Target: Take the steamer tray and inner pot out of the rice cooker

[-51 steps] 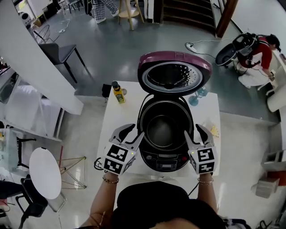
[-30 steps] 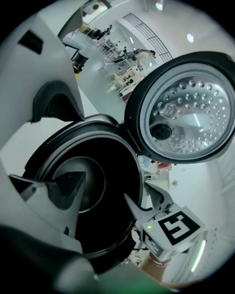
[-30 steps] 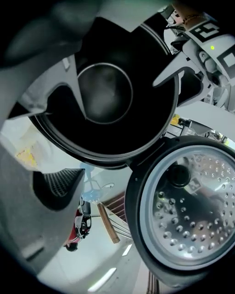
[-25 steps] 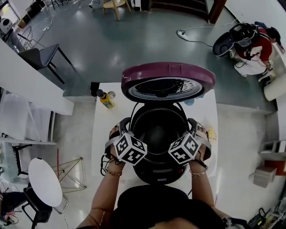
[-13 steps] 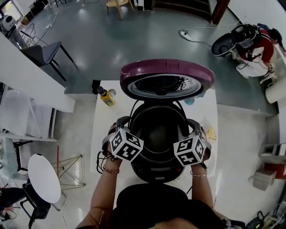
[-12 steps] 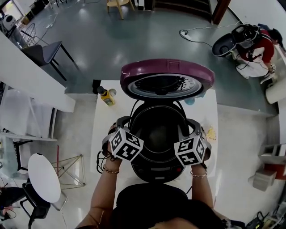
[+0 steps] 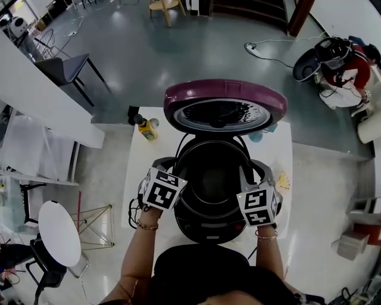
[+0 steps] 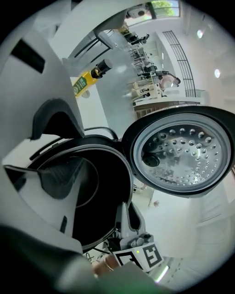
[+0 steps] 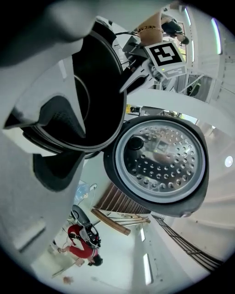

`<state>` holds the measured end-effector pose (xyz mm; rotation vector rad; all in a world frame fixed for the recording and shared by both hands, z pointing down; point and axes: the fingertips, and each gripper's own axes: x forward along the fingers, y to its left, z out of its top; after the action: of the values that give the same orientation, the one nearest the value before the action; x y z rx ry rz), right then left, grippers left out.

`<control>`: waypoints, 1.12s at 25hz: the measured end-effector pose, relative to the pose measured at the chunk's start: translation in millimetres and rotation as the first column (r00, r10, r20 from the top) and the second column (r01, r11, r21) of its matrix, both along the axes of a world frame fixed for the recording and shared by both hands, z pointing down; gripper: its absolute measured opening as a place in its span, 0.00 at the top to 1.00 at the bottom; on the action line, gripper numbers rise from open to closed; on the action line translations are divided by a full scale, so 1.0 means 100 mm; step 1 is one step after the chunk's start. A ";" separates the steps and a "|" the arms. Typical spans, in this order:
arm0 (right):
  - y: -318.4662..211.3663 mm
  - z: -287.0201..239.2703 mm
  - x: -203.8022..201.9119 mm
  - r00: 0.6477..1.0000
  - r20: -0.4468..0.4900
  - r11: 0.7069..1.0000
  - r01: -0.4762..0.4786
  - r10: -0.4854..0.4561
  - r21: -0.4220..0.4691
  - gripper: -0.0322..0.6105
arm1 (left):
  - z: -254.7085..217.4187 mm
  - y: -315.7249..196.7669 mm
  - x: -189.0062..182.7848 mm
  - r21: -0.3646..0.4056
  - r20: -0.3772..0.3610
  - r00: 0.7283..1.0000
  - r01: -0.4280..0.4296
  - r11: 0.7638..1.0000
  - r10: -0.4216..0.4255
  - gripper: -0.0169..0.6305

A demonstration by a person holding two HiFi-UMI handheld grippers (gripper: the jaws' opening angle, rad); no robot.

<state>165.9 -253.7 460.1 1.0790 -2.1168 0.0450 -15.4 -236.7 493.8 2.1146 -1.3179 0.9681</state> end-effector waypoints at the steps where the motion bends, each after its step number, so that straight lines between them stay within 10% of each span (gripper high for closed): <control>1: 0.00 -0.01 0.00 1.000 0.012 1.000 0.003 -0.003 0.000 0.81 | -0.01 0.00 0.00 -0.005 0.013 1.000 0.000 1.000 0.000 0.78; 5: -0.01 -0.09 -0.01 0.999 0.051 1.000 0.007 -0.008 0.020 0.81 | -0.06 0.04 0.04 -0.007 0.018 1.000 -0.006 1.000 0.006 0.81; 10: 0.01 -0.30 0.01 0.984 0.180 0.999 -0.014 0.007 0.038 0.84 | -0.26 0.14 0.05 -0.012 -0.221 0.971 0.091 0.996 -0.092 0.89; 18: 0.04 -0.55 0.09 0.939 0.344 0.998 -0.028 0.010 0.048 0.87 | -0.63 0.24 0.06 0.049 -0.404 0.898 0.212 0.976 -0.175 0.93; 28: 0.30 -1.36 0.10 0.773 0.608 0.982 0.107 -0.182 0.158 0.90 | -1.21 0.48 0.12 0.238 -0.490 0.858 0.302 0.923 -0.155 0.94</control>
<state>175.5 -223.9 324.4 1.0548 -2.8271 0.2390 -3.5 -188.3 372.9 2.1536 -1.4855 0.1351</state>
